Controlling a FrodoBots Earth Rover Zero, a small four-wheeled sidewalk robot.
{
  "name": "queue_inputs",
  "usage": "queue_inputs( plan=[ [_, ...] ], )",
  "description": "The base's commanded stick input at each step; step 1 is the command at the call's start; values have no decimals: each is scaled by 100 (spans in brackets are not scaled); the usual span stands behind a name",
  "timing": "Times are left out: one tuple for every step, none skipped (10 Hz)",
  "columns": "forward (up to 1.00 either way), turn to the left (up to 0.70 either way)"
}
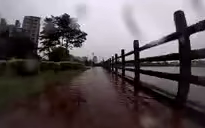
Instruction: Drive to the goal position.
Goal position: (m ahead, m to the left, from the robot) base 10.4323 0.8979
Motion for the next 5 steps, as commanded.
queue_inputs(
  plan=[
    [0,0],
    [0,0],
    [0,0],
    [0,0],
    [0,0]
  ],
)
